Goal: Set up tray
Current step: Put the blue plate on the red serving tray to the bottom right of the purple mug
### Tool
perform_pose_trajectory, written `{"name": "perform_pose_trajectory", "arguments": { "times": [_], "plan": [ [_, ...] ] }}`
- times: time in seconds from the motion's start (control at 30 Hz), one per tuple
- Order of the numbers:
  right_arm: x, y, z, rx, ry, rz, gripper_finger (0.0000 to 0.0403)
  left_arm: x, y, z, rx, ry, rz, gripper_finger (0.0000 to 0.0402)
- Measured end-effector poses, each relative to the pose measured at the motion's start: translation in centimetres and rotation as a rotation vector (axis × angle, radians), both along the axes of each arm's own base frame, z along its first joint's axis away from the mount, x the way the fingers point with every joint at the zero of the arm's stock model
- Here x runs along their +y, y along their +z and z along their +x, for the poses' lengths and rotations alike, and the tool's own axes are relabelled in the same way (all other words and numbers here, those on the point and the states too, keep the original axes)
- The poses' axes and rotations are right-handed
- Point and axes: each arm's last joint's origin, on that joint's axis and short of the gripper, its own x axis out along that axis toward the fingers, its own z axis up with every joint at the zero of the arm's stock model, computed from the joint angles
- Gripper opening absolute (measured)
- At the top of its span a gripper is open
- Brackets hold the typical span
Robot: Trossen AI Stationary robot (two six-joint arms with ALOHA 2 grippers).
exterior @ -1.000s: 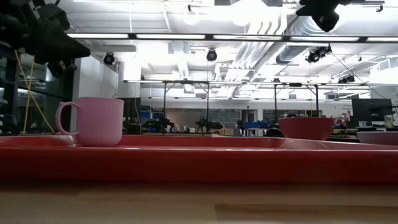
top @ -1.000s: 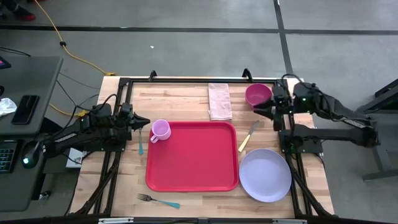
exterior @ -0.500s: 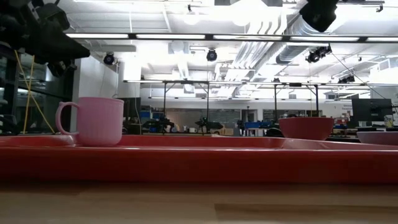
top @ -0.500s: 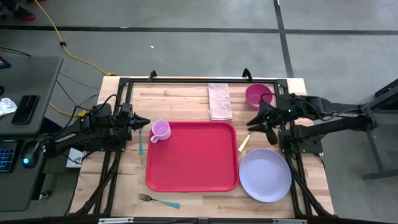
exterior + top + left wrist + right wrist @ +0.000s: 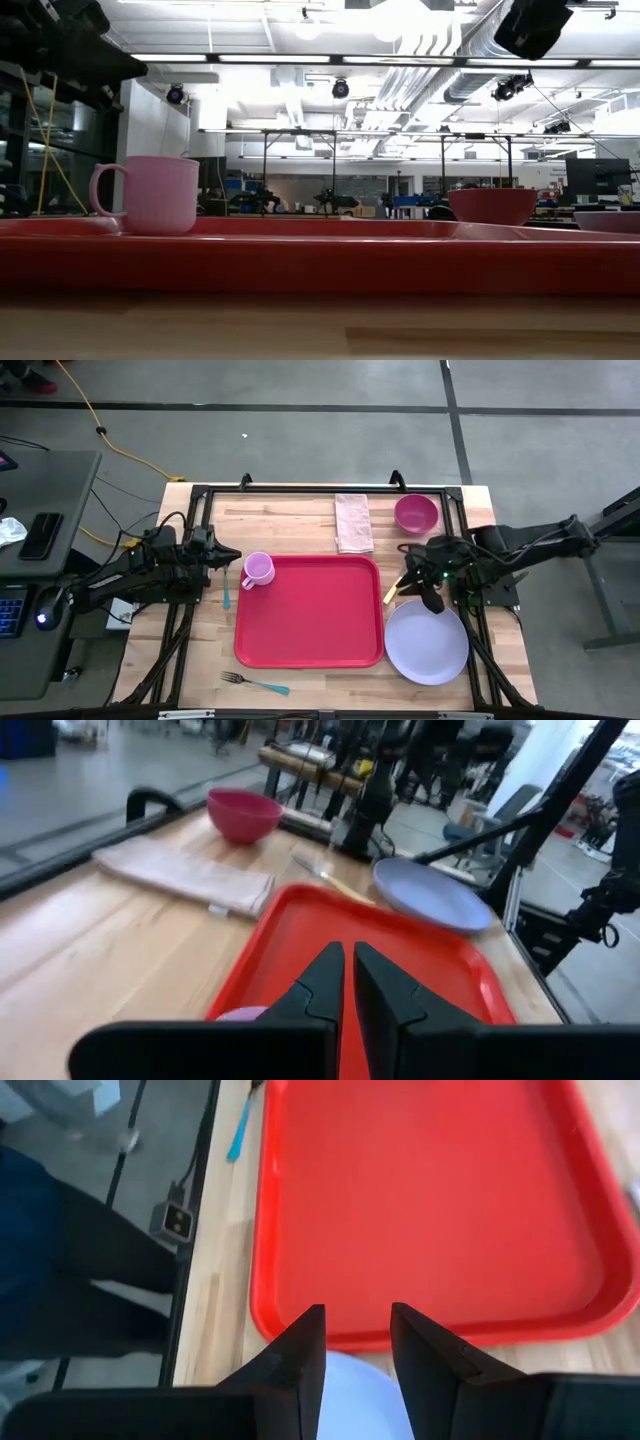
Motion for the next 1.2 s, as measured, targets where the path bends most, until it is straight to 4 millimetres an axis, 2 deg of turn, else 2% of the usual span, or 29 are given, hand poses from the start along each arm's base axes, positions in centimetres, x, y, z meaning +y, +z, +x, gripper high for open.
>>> {"name": "perform_pose_trajectory", "arguments": {
  "times": [0.07,0.17,0.33,0.8,1.03,1.2],
  "plan": [
    [0.2,-0.3,0.2,0.028,0.007,-0.001,0.0094,0.1,-0.2,0.5,-0.058,-0.012,0.026,0.0057],
    [0.4,-0.7,0.4,0.069,0.005,0.005,0.0094,0.3,-1.7,1.3,-0.103,-0.05,0.014,0.0056],
    [0.7,-1.0,0.2,0.114,-0.004,0.02,0.0094,0.4,-3.6,2.0,-0.113,-0.092,-0.044,0.0058],
    [0.9,-2.3,-1.0,0.315,0.005,0.001,0.0094,0.4,-4.2,2.0,-0.061,-0.08,-0.048,0.0056],
    [1.1,-4.3,-0.1,0.492,0.061,-0.07,0.0094,0.4,-4.3,2.0,-0.049,-0.08,-0.04,0.0058],
    [1.2,-5.7,1.1,0.556,0.093,-0.155,0.0094,0.4,-4.4,2.0,-0.043,-0.082,-0.042,0.0056]
  ]
}}
